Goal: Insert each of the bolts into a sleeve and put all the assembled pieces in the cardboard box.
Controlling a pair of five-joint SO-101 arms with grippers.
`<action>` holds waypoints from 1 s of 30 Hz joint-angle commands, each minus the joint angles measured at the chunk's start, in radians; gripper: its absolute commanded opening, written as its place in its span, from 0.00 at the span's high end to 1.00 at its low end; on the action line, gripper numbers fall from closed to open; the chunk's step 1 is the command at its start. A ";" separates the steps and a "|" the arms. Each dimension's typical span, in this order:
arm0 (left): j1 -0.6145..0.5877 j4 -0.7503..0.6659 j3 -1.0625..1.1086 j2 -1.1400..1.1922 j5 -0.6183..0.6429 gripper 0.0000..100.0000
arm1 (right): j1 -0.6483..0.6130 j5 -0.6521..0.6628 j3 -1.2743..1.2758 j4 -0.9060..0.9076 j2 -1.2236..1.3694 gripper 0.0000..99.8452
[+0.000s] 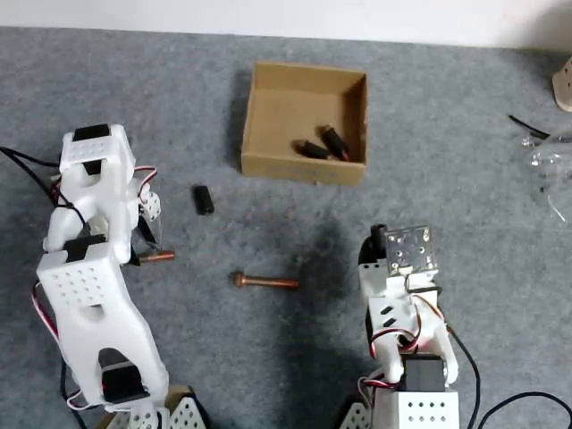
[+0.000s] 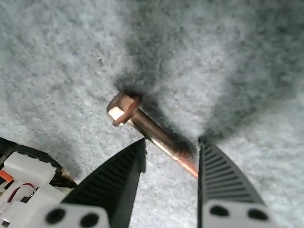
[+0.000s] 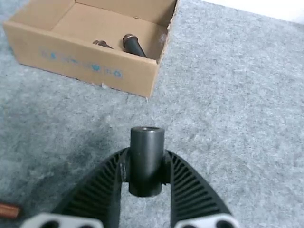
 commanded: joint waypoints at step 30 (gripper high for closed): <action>0.119 0.029 -0.397 -0.346 -0.348 1.00 | -0.008 0.012 0.150 -0.038 -0.018 1.00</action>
